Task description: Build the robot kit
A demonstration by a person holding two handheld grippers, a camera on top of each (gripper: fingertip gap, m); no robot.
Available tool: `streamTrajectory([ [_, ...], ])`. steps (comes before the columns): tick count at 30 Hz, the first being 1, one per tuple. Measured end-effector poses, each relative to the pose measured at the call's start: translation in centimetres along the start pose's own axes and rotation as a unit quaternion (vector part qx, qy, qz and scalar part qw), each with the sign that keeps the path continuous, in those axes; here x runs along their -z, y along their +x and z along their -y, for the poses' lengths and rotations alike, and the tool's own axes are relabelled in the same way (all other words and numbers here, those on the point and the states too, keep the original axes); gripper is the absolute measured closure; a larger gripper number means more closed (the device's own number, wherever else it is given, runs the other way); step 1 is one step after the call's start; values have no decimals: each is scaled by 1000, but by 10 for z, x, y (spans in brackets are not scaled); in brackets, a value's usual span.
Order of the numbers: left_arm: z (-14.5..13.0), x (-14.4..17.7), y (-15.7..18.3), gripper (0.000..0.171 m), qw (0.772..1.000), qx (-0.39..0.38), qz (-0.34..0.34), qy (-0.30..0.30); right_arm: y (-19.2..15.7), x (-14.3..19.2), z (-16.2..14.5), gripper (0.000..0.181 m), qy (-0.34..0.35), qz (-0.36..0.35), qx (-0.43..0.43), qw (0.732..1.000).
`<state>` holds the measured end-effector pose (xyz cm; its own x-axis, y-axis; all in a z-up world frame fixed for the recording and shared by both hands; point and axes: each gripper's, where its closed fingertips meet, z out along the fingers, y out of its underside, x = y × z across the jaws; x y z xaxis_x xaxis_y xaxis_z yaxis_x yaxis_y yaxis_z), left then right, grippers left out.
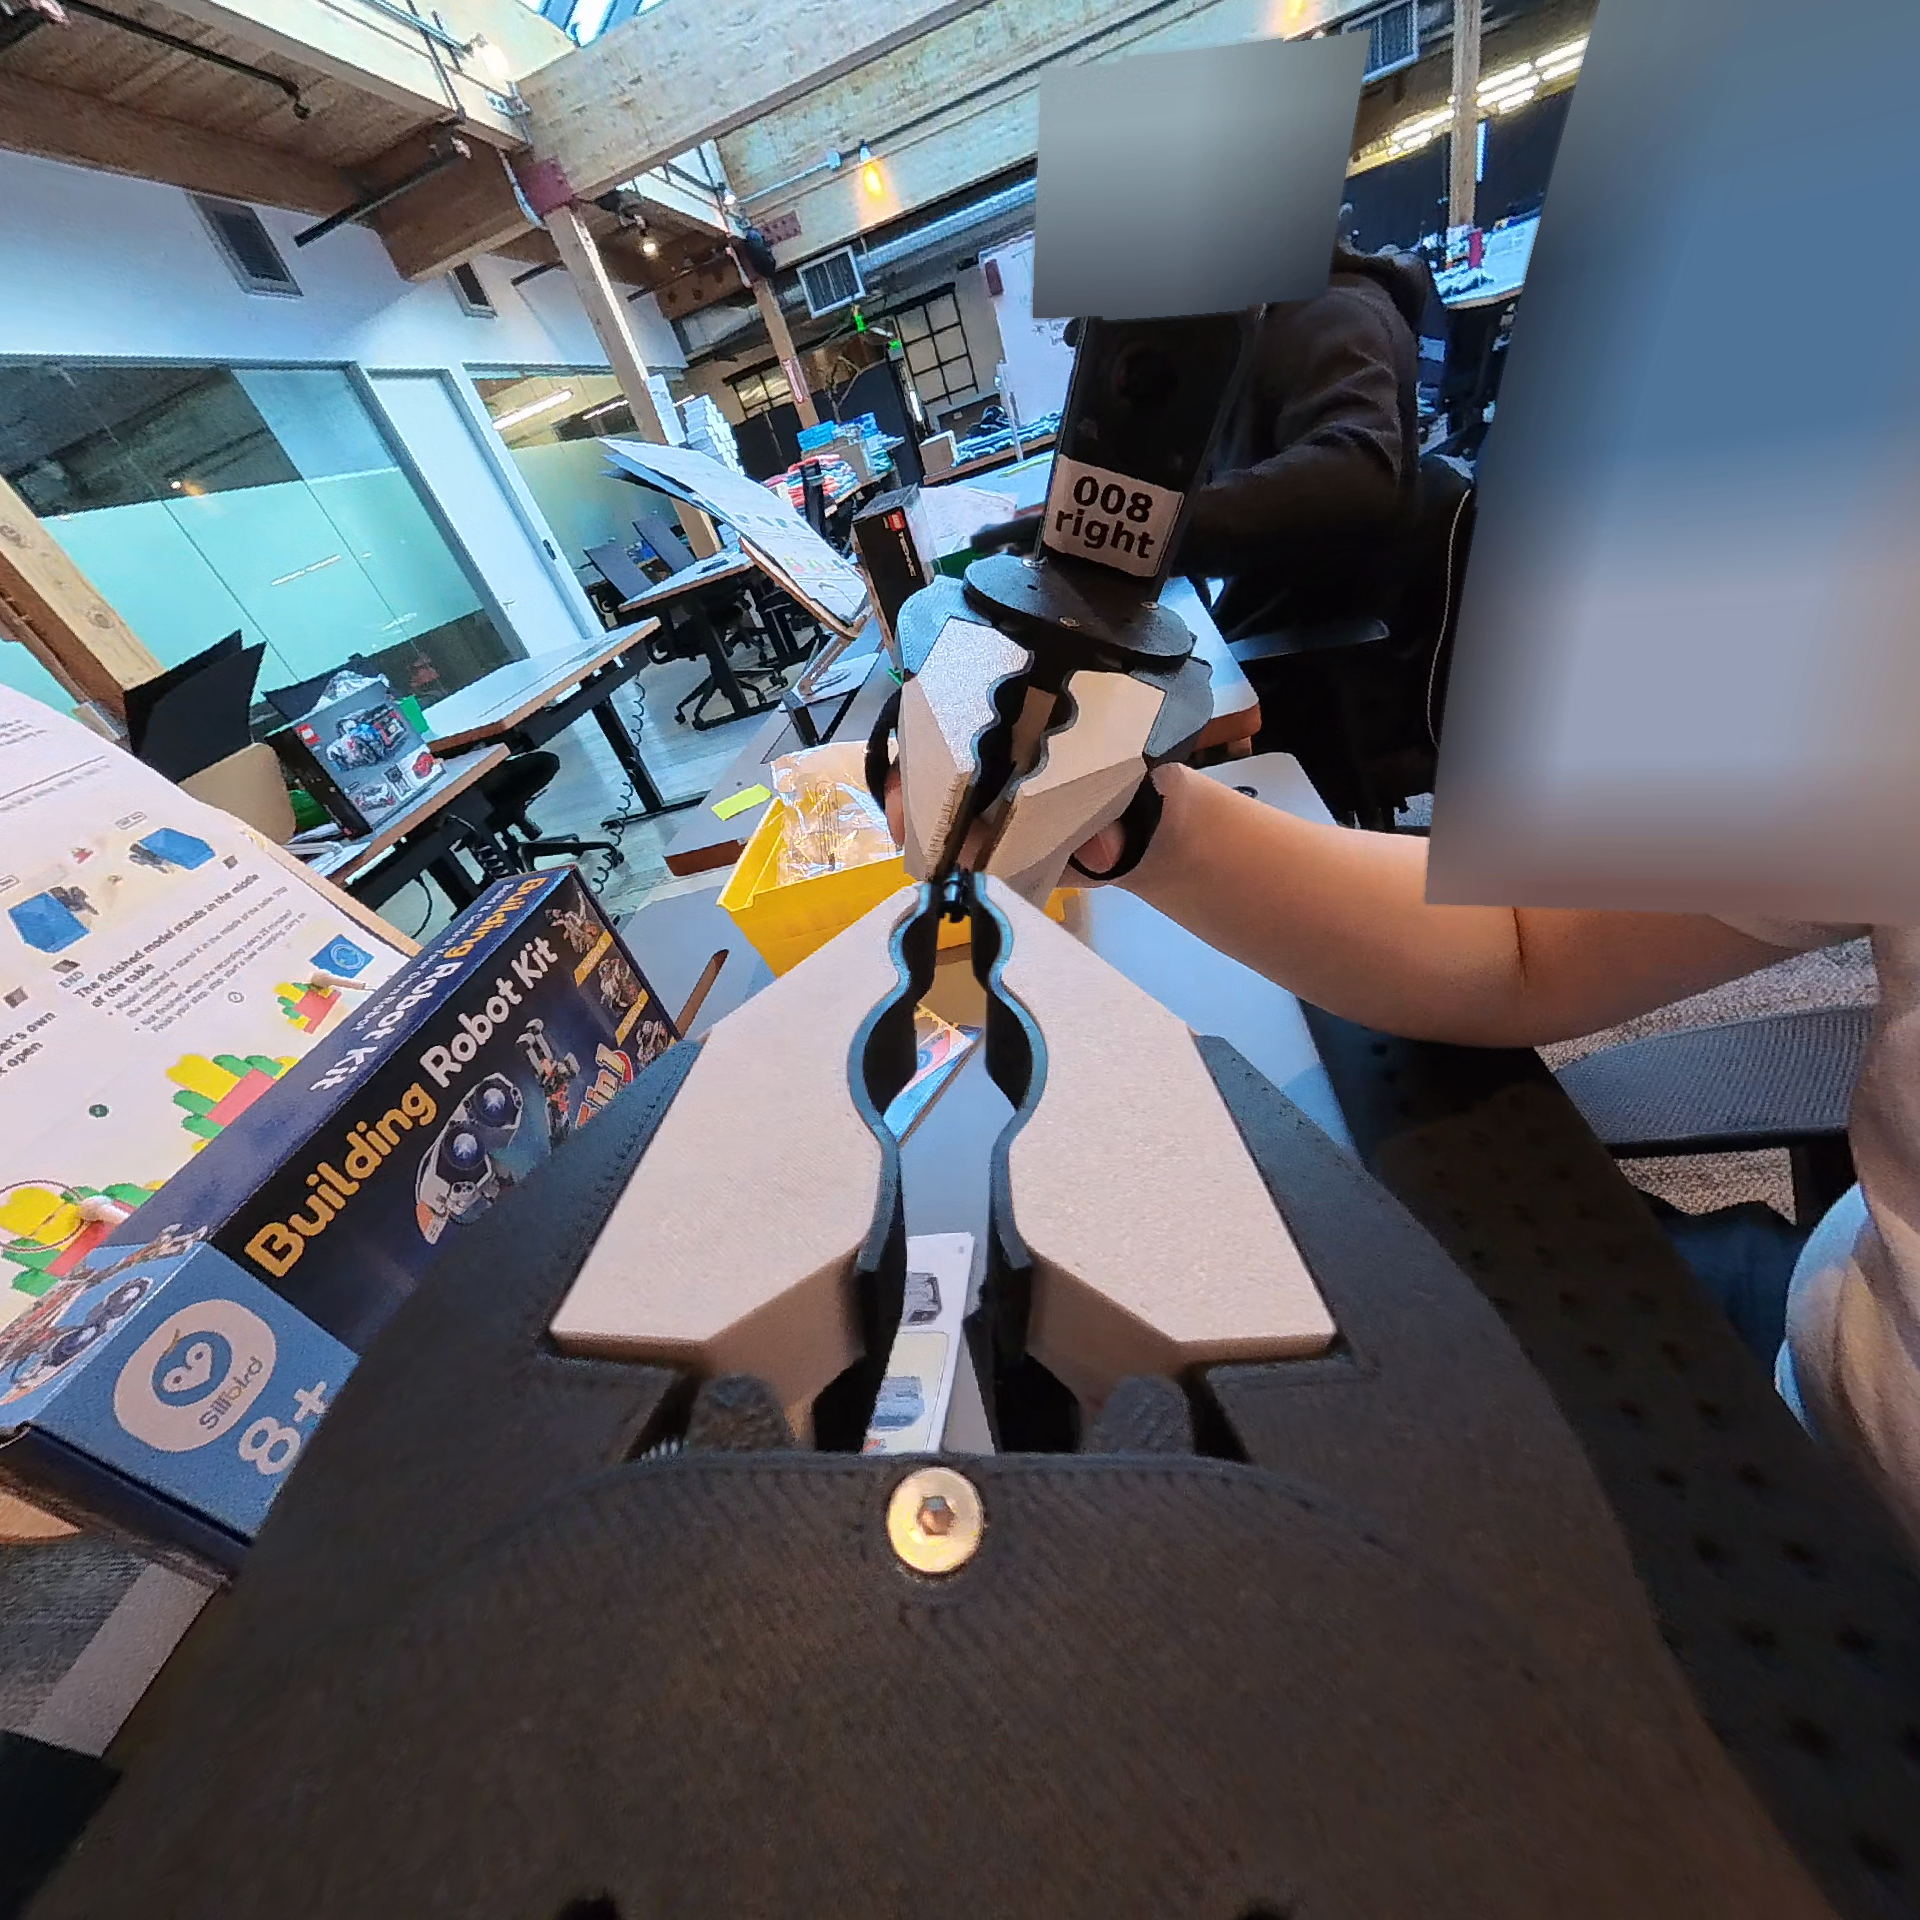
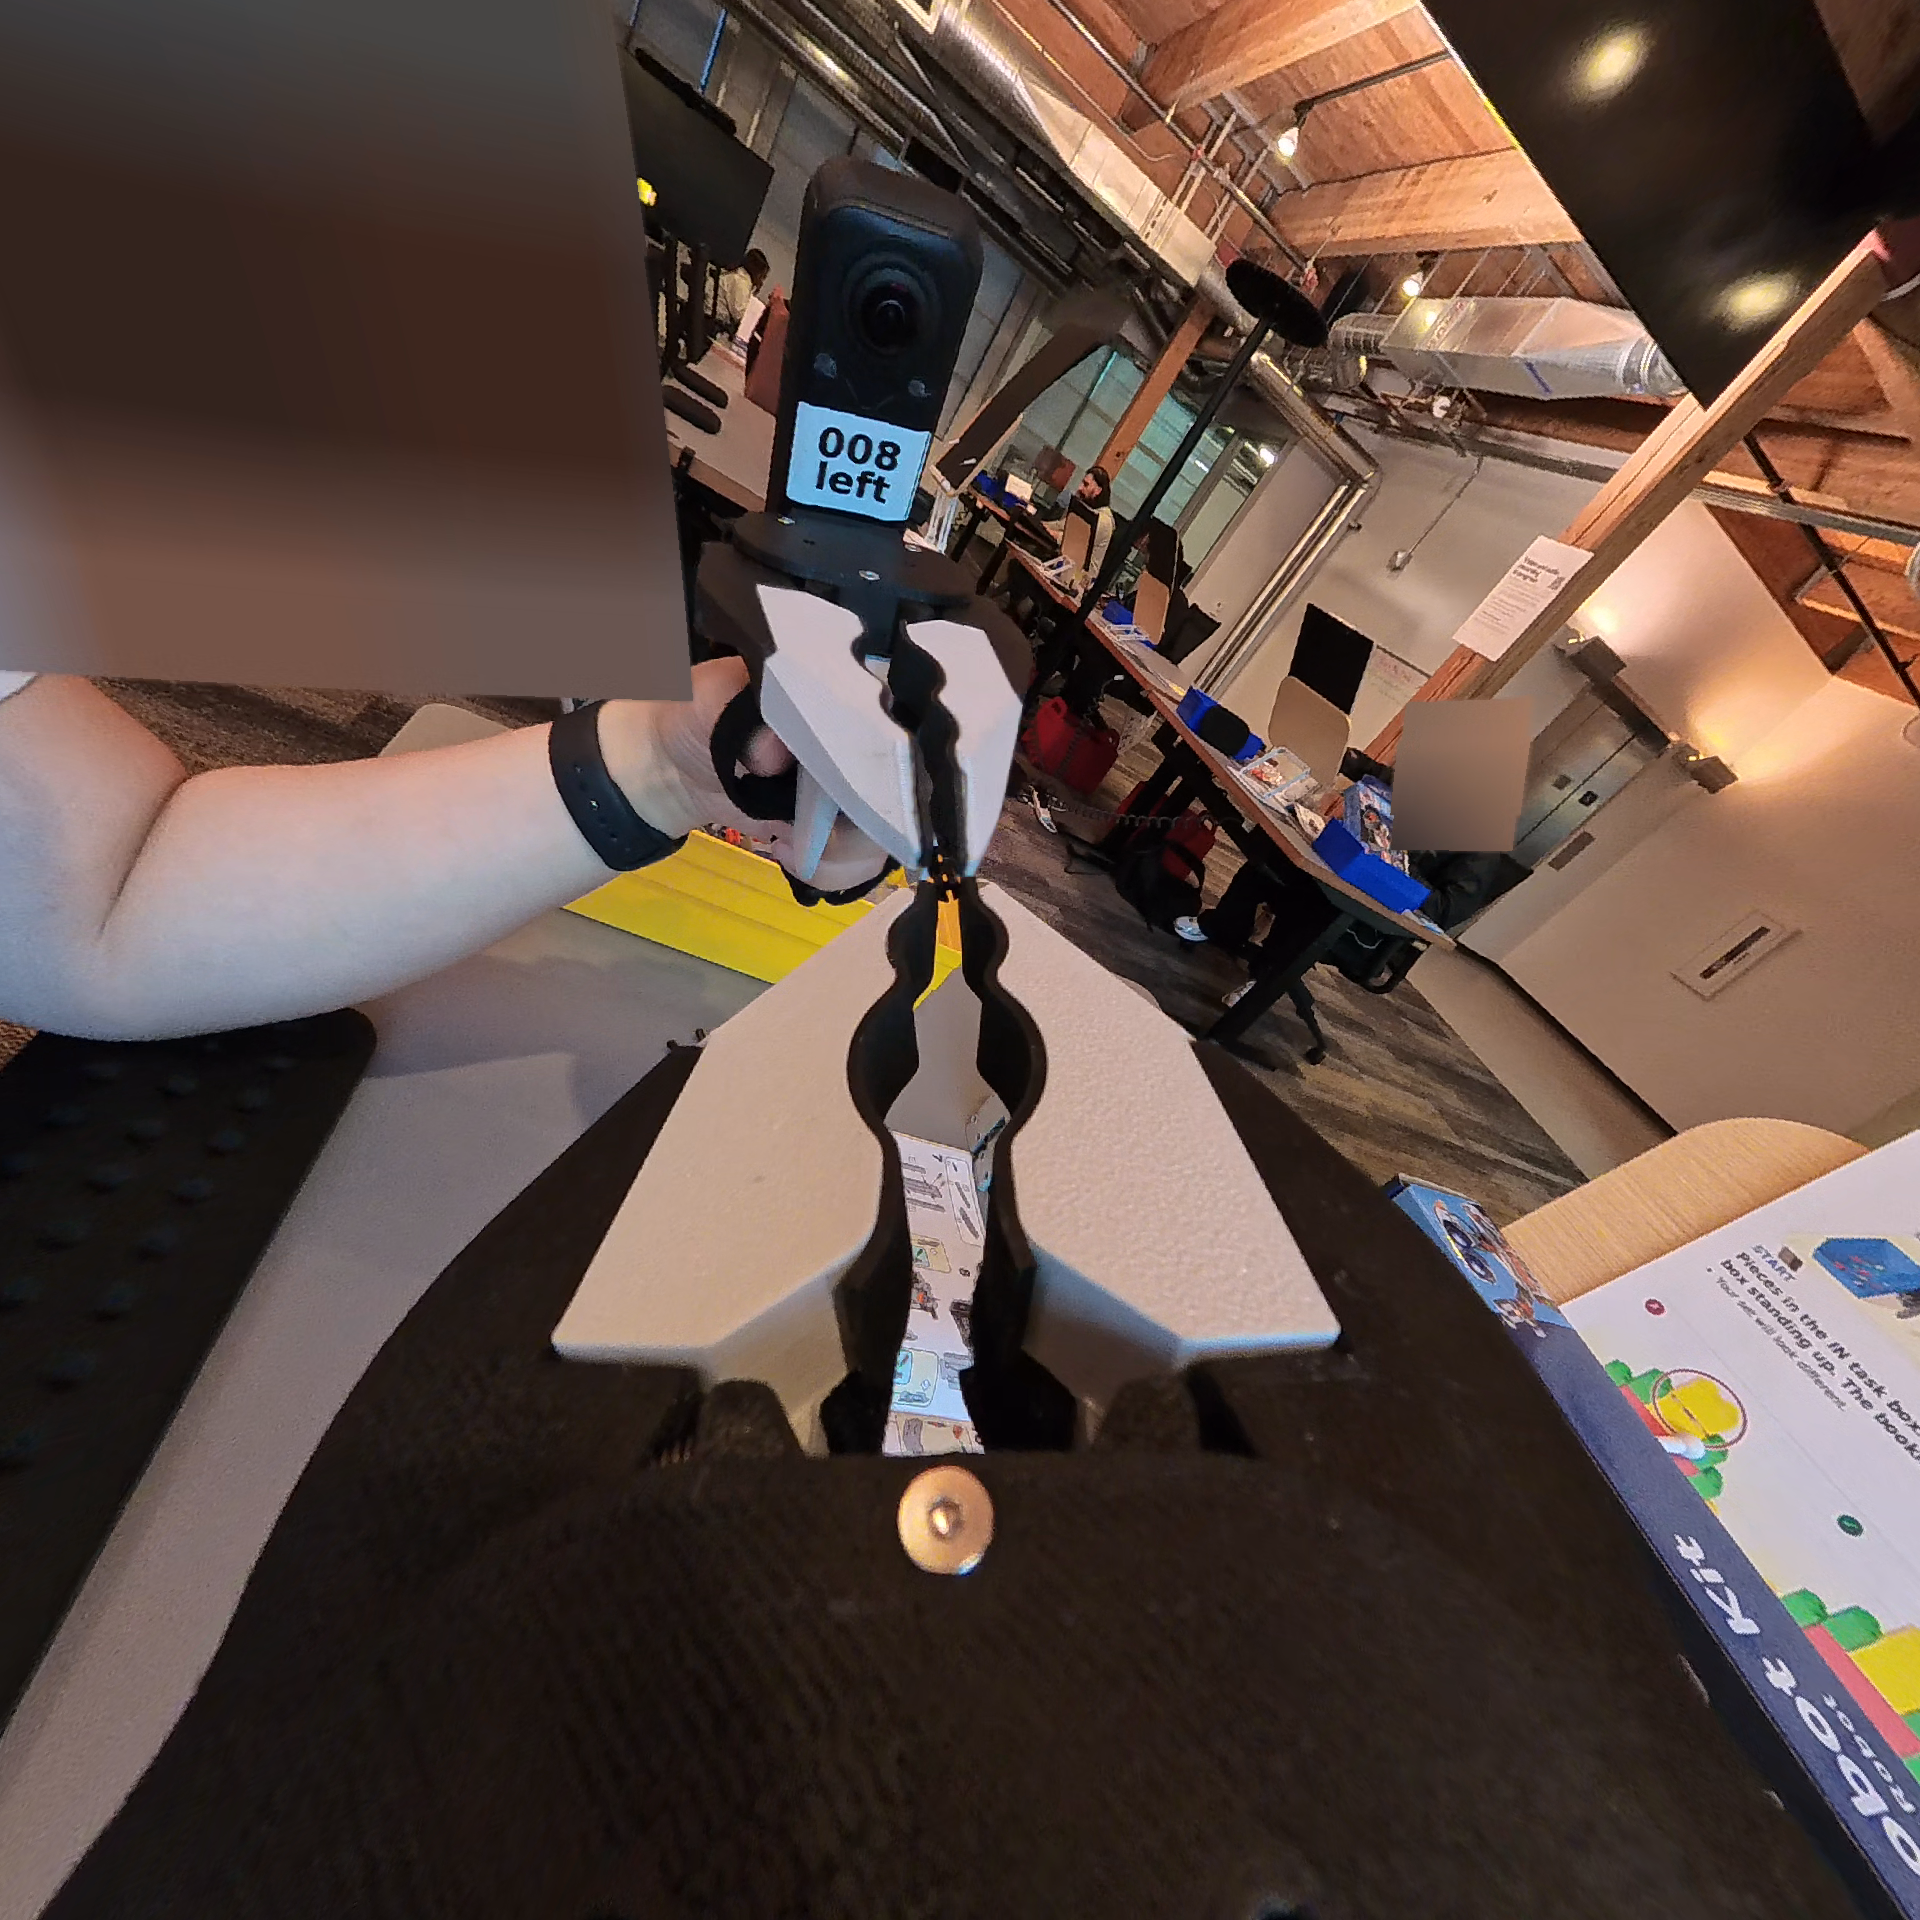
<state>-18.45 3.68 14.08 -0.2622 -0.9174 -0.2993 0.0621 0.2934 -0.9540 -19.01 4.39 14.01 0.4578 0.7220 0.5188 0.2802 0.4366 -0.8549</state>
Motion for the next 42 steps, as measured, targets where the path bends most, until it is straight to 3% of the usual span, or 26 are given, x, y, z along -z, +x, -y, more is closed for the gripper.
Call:
streamTrajectory([
  [18, 2, 4, 2, 169, 1000, -13, -4, -5, -2, -2, 4, 177, 23, 11, -18, 1000],
  [20, -3, 7, 2, 169, 1000, -6, -9, -26, -1, -1, 2, 165, 23, 15, -20, 999],
  [23, -11, 25, -8, 169, 998, 5, 18, -59, -15, 0, -34, 156, -56, 85, -68, 992],
  [27, -14, 58, -18, 169, 994, 16, 66, -88, -70, -10, -139, 152, -294, 205, -82, 930],
  [31, -14, 78, -19, 169, 989, 5, 103, -107, -110, -15, -209, 151, -453, 267, -68, 848],
  [36, -7, 80, -12, 169, 991, -3, 94, -99, -136, -14, -246, 150, -533, 296, -50, 791],
  [42, -11, 77, -14, 169, 991, 1, 90, -103, -144, -18, -263, 155, -562, 297, -43, 771],
])
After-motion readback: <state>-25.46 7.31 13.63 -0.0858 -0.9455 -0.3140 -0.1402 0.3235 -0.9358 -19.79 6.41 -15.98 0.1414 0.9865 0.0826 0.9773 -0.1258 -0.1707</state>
